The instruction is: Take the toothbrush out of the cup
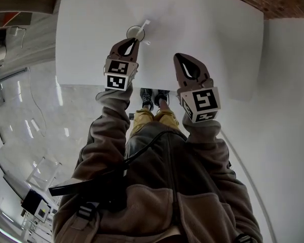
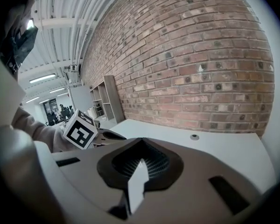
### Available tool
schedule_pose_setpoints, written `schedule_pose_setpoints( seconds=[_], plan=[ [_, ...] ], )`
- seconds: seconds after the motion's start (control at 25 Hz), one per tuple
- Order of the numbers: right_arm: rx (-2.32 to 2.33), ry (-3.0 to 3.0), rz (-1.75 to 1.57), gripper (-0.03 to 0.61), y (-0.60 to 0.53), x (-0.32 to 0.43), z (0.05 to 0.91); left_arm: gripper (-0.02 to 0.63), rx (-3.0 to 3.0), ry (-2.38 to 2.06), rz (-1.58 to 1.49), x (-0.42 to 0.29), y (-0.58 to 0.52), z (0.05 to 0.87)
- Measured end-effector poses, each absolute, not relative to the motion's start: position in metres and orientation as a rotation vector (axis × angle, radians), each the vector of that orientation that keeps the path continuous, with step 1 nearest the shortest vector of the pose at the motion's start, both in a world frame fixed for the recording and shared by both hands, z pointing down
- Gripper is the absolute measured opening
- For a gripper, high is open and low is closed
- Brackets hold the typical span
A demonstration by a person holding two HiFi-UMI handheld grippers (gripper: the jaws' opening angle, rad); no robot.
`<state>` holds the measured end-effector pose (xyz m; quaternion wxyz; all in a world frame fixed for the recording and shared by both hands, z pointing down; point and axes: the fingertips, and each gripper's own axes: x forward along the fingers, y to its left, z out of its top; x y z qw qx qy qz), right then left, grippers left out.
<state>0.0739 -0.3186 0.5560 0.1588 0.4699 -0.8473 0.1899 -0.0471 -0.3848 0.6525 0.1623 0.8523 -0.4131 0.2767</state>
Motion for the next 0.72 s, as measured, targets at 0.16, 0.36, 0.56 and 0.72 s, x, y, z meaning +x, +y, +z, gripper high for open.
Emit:
schedule_pose_setpoints(
  seconds=[0.16, 0.36, 0.56, 0.72],
  plan=[
    [1.336, -2.406, 0.559, 0.000, -0.331, 0.077, 0.570, 0.051, 2.409, -1.141, 0.865, -0.044, -0.396, 0.676],
    [1.337, -2.397, 0.586, 0.000, -0.339, 0.080, 0.581, 0.051, 2.383, -1.115, 0.970, -0.044, -0.408, 0.698],
    [1.339, -2.375, 0.616, 0.000, -0.338, 0.085, 0.591, 0.051, 2.357, -1.075, 1.089, -0.044, -0.416, 0.718],
    [1.349, -2.354, 0.636, 0.000, -0.335, 0.090, 0.597, 0.051, 2.343, -1.051, 1.168, -0.045, -0.420, 0.731]
  ],
)
